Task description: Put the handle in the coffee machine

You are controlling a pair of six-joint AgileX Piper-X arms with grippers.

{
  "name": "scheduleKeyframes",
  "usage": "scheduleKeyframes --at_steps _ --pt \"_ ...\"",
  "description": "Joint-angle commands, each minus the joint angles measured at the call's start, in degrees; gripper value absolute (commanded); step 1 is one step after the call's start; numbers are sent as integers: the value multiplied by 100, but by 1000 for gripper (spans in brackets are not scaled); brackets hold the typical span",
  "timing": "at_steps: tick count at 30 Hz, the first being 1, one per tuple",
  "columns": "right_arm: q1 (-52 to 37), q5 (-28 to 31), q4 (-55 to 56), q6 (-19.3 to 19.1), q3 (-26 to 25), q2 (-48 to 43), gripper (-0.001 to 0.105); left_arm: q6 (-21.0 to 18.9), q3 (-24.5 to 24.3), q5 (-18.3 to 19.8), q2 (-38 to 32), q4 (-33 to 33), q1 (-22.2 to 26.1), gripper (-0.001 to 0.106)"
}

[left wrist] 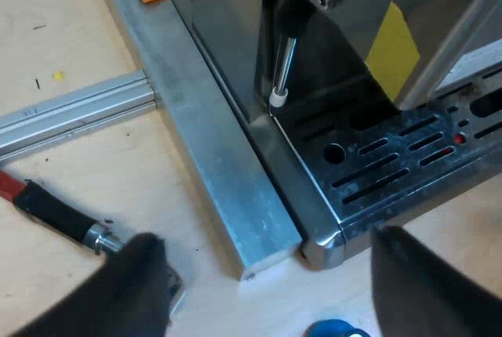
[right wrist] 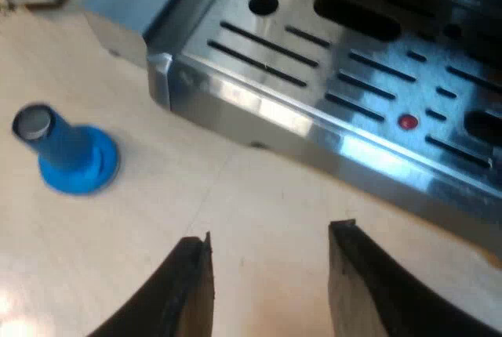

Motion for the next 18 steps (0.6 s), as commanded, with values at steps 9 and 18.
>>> scheduleKeyframes --at_steps 9,18 --pt "-501 -399 509 -45 -44 -382 37 -555 -13 251 -458 13 14 61" --pt "-1244 -485 509 -45 16 -948 37 -683 -13 251 -784 13 14 61"
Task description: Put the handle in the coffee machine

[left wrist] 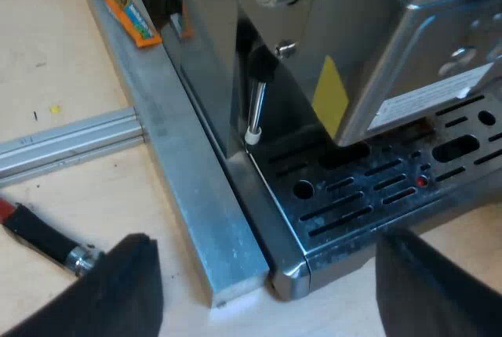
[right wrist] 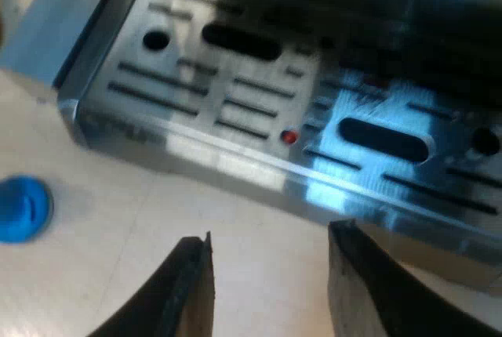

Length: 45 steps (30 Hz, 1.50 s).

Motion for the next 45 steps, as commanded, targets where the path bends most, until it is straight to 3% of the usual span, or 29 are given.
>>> scheduleKeyframes --at_steps 1,12,16,18,24,27,32,33,39,45 --pt "-155 -32 21 -45 47 -249 37 -81 -13 65 -126 12 14 61" --pt "-1196 -225 21 -45 986 -1384 37 -138 -13 65 -274 -64 -9 61" --pt "-1825 -556 21 -45 1253 -1802 37 -428 -1 -21 -274 -458 -339 61" --pt "-2260 -715 21 -45 1346 -1981 37 -661 -1 -381 -274 -721 -695 61" --pt "-3104 -1010 21 -339 1395 -2301 37 -698 -1 -923 -274 -835 -1496 61" --pt "-3617 -1039 85 -512 1395 -2467 37 -698 -1 -1611 -274 -866 -1917 61" --pt "-4178 -1039 360 -815 1395 -2658 37 -842 -1 -2253 -274 -1021 -2203 61" --pt "-4311 -1039 436 -890 1395 -2703 37 -1039 -1 -2676 -274 -1148 -2256 61" --pt "-4976 -1039 677 -1260 1395 -2904 37 -1291 -1 -3119 -274 -1199 -2255 61" --pt "-5593 -1039 829 -1573 1395 -3103 37 -1292 -1 -3127 -505 -979 -2255 61"
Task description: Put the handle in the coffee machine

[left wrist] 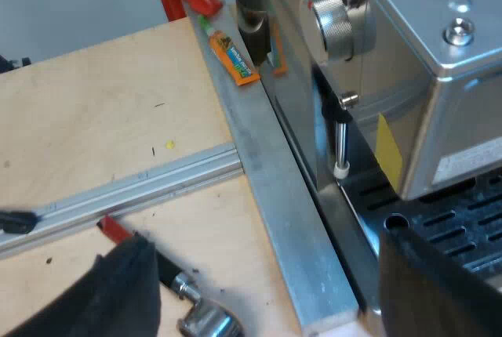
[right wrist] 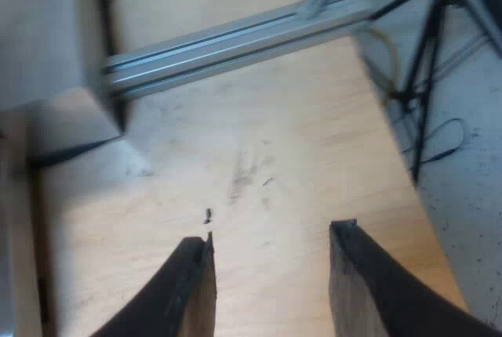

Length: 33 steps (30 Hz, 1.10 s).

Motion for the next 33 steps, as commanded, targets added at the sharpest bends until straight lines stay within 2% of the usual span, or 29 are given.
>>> scheduleKeyframes --at_steps 1,4,8,10,17,20,23,24,25,29,33 --pt "-207 -12 122 -279 -9 -145 37 -79 -1 -103 -237 114 -27 61" --pt "-408 -12 237 -639 -9 -340 37 -79 -1 -103 -556 167 -27 61" --pt "-451 -12 262 -765 -9 -424 37 -79 27 -103 -1050 165 -27 61" --pt "-456 -12 277 -894 -9 -844 37 -79 132 -103 -1366 181 -27 61" --pt "-456 -12 405 -944 -9 -1692 37 -41 981 -103 -2497 546 -27 61" --pt "-456 -12 575 -1025 -9 -1953 37 217 1571 -103 -3248 767 -27 61" --pt "-456 -2 702 -1025 1 -2163 37 268 1924 -103 -3887 787 -27 61" --pt "-456 -1 788 -1040 13 -2319 37 245 1940 -103 -3967 787 -27 61" --pt "-456 15 1158 -1061 163 -2915 37 138 2018 -103 -4192 787 -27 61" --pt "-456 33 1587 -985 359 -3665 37 32 2067 -103 -4799 1046 -27 61" --pt "-456 41 1762 -856 419 -4056 37 20 2067 -103 -5065 1358 -27 61"
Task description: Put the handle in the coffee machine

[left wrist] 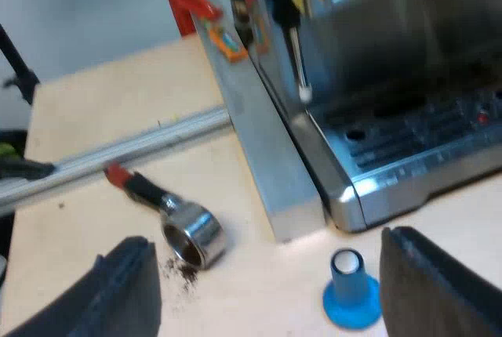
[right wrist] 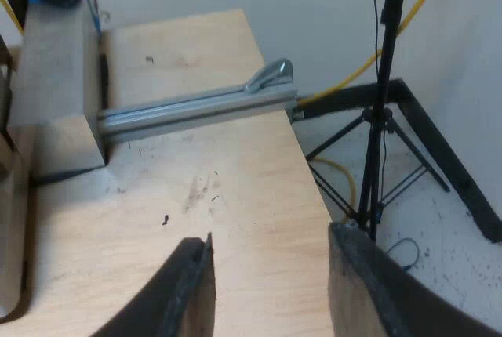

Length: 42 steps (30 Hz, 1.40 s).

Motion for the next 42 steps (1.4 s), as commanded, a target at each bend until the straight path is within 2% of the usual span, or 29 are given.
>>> scheduleKeyframes --at_steps 1,2,3,5,13,20,23,24,26,27,28,29,31,35,38,42 --pt "-11 37 118 43 21 -155 37 -77 -5 -60 -550 337 -27 61" --pt "-11 33 266 187 40 -458 37 -77 -5 -60 -587 525 -27 61" --pt "1 347 753 436 -87 -367 37 -77 -5 -60 -589 614 -27 61" --pt "1 539 805 549 -22 -415 37 -93 7 -50 -599 898 -27 61" --pt "1 596 476 548 195 -408 37 -93 24 -50 -599 803 -27 61" --pt "1 596 254 548 225 -408 37 -93 24 -50 -599 272 -27 61" --pt "1 596 254 526 225 -408 37 -319 24 -50 -599 148 -27 61" --pt "1 596 254 496 225 -408 37 -453 24 -50 -599 161 -27 61" --pt "1 576 254 -43 225 -408 37 -1031 24 -50 -637 233 -27 61" --pt "1 573 254 -271 225 -408 37 -1138 24 -50 -642 248 -27 61" --pt "1 548 254 -673 225 -408 37 -1193 24 -50 -663 248 -27 61" --pt "1 534 254 -809 225 -408 37 -1182 24 -50 -686 248 -27 61" --pt "1 452 249 -809 225 -408 37 -1106 24 -50 -781 248 -27 61" --pt "1 -181 249 -935 225 -408 38 -1107 3 -50 -812 337 -27 60" --pt "1 -336 249 -1136 225 -408 38 -1107 3 -50 -812 333 -27 57" --pt "1 -357 176 -1143 253 -408 38 -1107 114 -50 -812 267 -27 56"
